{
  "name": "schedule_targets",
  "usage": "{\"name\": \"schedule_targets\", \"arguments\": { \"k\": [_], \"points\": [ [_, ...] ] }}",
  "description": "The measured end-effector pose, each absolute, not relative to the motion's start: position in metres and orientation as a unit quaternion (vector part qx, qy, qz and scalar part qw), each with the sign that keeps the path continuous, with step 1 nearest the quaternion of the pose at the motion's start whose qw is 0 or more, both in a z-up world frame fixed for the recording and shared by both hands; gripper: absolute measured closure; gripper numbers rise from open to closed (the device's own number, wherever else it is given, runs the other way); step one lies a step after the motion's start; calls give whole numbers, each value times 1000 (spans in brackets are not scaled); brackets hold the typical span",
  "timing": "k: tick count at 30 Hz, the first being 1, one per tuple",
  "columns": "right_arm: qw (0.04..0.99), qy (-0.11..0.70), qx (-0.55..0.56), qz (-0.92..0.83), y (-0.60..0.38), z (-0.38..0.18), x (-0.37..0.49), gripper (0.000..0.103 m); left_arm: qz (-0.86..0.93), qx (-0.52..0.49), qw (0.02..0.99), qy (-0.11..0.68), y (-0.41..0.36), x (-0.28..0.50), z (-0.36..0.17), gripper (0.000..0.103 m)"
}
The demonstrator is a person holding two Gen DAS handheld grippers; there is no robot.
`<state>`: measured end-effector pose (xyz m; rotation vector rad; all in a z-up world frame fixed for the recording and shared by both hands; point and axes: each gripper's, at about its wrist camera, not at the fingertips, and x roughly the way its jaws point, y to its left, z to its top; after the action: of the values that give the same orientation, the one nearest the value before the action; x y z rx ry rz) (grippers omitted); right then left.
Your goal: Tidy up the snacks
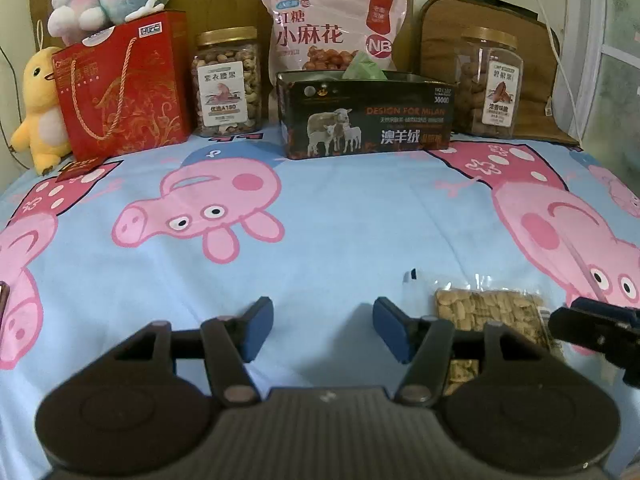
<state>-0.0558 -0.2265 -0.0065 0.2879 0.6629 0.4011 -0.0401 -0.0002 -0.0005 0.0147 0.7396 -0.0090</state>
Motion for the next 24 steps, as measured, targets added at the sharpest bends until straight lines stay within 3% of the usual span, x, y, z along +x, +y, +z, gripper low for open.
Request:
{"name": "schedule_targets", "arguments": {
  "k": [18,24],
  "points": [
    [910,304,129,251,-220,-10,-67,50,-7,12,938,348,1,-44,-4,43],
    [916,285,74,273,-204,-9,-77,48,-28,-12,946,322,13,-56,-7,43]
  ]
}}
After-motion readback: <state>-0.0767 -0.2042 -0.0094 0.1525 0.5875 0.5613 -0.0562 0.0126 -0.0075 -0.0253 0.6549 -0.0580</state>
